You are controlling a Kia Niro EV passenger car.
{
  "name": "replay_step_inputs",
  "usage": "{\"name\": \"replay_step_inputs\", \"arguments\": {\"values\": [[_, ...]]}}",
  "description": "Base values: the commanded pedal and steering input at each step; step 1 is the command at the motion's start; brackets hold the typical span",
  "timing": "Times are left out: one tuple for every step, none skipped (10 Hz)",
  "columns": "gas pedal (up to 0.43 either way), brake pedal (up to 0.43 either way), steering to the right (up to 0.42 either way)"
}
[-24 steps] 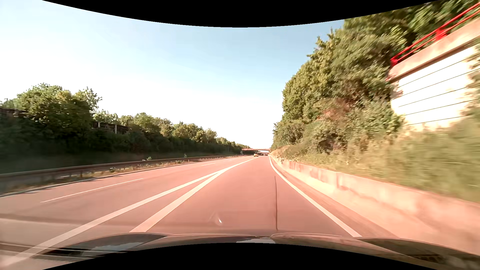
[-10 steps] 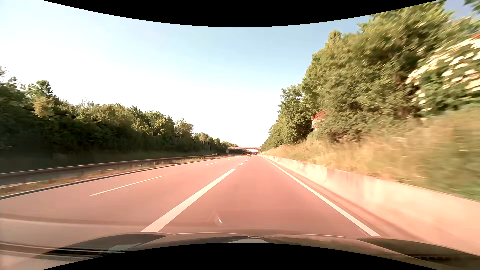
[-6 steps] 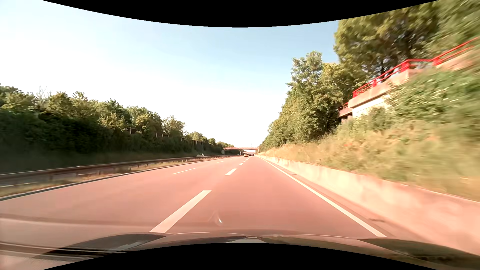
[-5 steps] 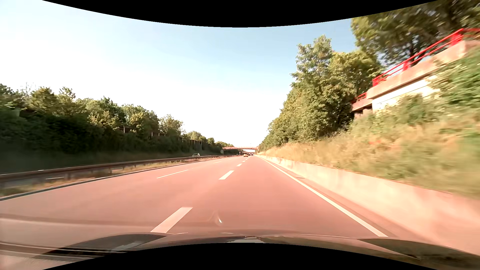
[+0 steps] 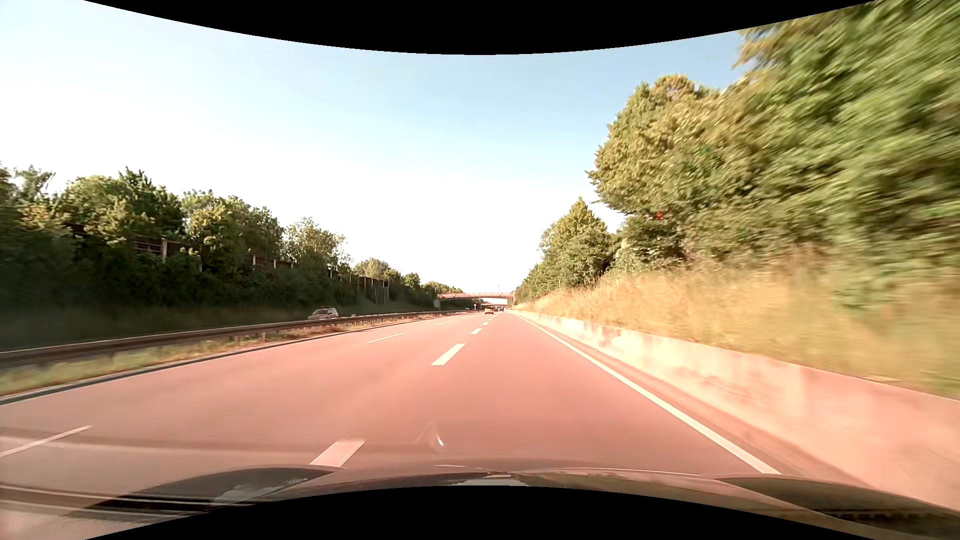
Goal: Follow the waypoints while adhering to traffic rules and regulations
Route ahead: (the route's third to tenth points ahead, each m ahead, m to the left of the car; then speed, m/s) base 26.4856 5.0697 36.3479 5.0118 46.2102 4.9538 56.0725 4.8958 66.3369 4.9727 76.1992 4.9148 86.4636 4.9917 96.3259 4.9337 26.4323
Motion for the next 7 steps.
{"name": "replay_step_inputs", "arguments": {"values": [[0.421, 0.006, -0.005], [0.421, 0.006, -0.006], [0.421, 0.006, -0.006], [0.409, 0.006, -0.006], [0.409, 0.006, -0.006], [0.398, 0.006, -0.006], [0.390, 0.006, -0.006]]}}
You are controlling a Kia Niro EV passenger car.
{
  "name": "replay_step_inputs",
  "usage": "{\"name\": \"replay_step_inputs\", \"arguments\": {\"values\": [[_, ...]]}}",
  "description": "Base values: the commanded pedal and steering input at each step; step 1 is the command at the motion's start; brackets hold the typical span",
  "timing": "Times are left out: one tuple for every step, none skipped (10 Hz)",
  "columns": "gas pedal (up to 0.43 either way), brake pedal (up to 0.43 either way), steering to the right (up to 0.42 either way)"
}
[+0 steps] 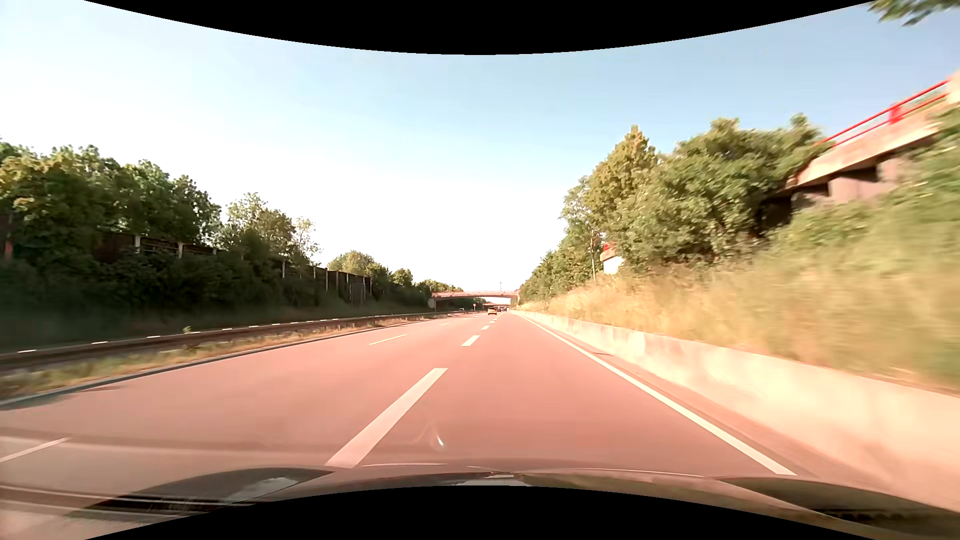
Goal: Follow the waypoints while adhering to traffic rules and regulations
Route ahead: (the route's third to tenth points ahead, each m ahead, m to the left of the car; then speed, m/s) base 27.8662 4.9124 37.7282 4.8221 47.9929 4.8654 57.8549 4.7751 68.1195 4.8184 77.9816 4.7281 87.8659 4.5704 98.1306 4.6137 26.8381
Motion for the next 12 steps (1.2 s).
{"name": "replay_step_inputs", "arguments": {"values": [[0.370, 0.006, -0.006], [0.370, 0.006, -0.006], [0.370, 0.006, -0.007], [0.358, 0.006, -0.006], [0.358, 0.006, -0.007], [0.350, 0.006, -0.007], [0.350, 0.006, -0.006], [0.339, 0.006, -0.007], [0.331, 0.006, -0.006], [0.331, 0.006, -0.004], [0.331, 0.006, -0.004], [0.319, 0.006, -0.004]]}}
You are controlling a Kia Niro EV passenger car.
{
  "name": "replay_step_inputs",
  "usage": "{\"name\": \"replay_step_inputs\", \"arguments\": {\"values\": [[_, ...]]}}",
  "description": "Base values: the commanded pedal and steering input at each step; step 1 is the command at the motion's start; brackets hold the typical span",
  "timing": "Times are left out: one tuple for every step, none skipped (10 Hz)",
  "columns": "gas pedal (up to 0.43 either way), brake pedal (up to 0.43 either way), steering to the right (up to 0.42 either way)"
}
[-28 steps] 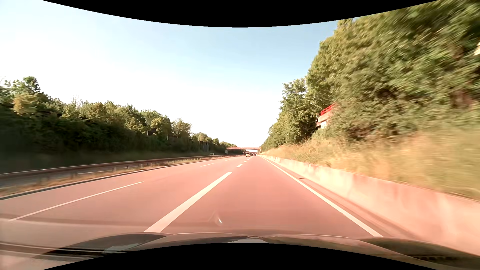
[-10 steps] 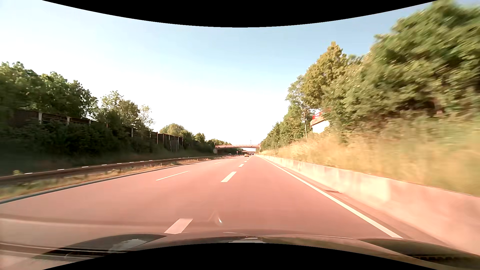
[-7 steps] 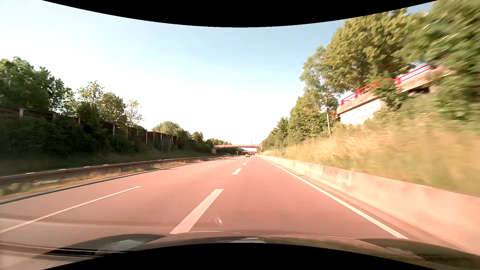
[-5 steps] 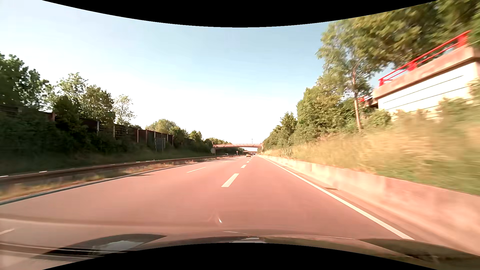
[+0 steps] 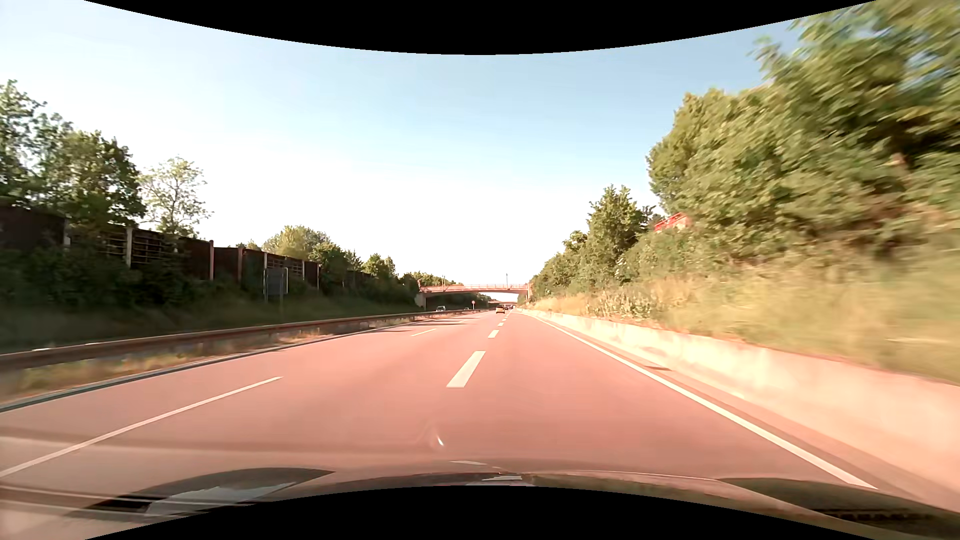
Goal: Follow the waypoints while adhering to traffic rules and regulations
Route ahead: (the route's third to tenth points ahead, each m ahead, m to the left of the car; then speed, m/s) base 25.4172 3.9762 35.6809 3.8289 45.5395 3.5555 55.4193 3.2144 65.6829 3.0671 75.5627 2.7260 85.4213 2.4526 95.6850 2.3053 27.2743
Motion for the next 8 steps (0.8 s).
{"name": "replay_step_inputs", "arguments": {"values": [[0.319, 0.006, -0.003], [0.319, 0.006, -0.003], [0.311, 0.006, -0.003], [0.311, 0.006, -0.003], [0.299, 0.006, -0.003], [0.299, 0.006, -0.003], [0.287, 0.006, -0.003], [0.280, 0.006, -0.002]]}}
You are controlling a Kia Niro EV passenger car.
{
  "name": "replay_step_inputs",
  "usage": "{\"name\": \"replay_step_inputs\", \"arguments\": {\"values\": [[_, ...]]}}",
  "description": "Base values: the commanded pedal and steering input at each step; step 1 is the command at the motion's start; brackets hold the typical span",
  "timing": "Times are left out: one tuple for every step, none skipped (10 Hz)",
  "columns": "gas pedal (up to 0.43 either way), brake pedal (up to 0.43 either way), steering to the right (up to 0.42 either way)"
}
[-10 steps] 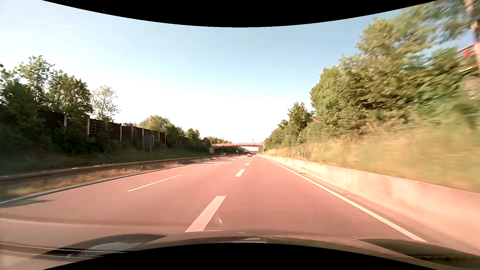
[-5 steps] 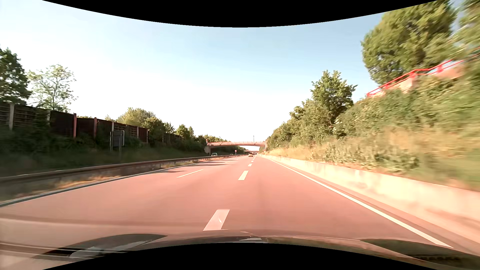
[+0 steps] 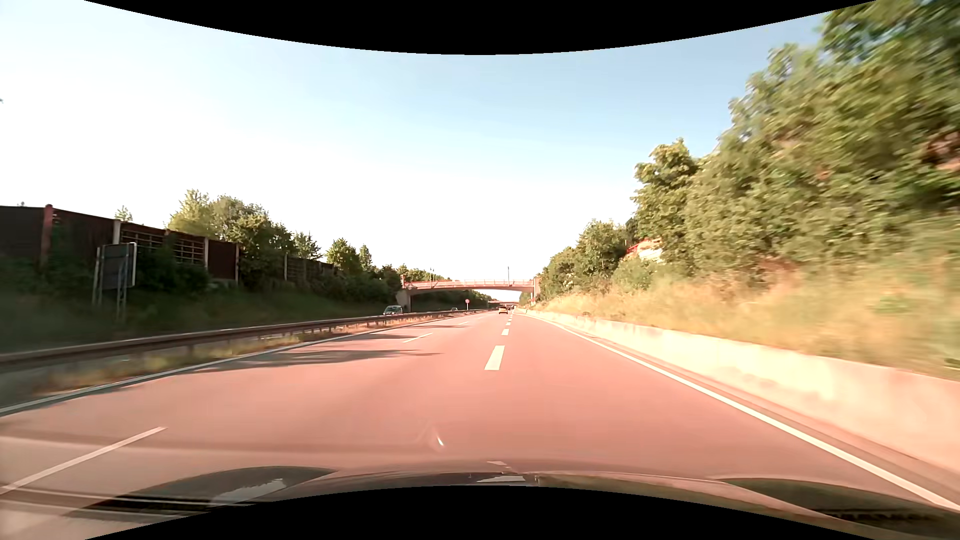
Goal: Follow the waypoints while adhering to traffic rules and regulations
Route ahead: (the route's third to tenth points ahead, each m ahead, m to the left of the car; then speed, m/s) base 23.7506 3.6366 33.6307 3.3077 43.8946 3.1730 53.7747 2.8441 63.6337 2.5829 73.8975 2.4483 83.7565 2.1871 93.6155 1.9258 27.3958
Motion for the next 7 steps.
{"name": "replay_step_inputs", "arguments": {"values": [[0.260, 0.006, -0.002], [0.248, 0.006, -0.002], [0.240, 0.006, -0.002], [0.220, 0.006, -0.002], [0.220, 0.006, -0.002], [0.209, 0.006, -0.001], [0.209, 0.006, -0.001]]}}
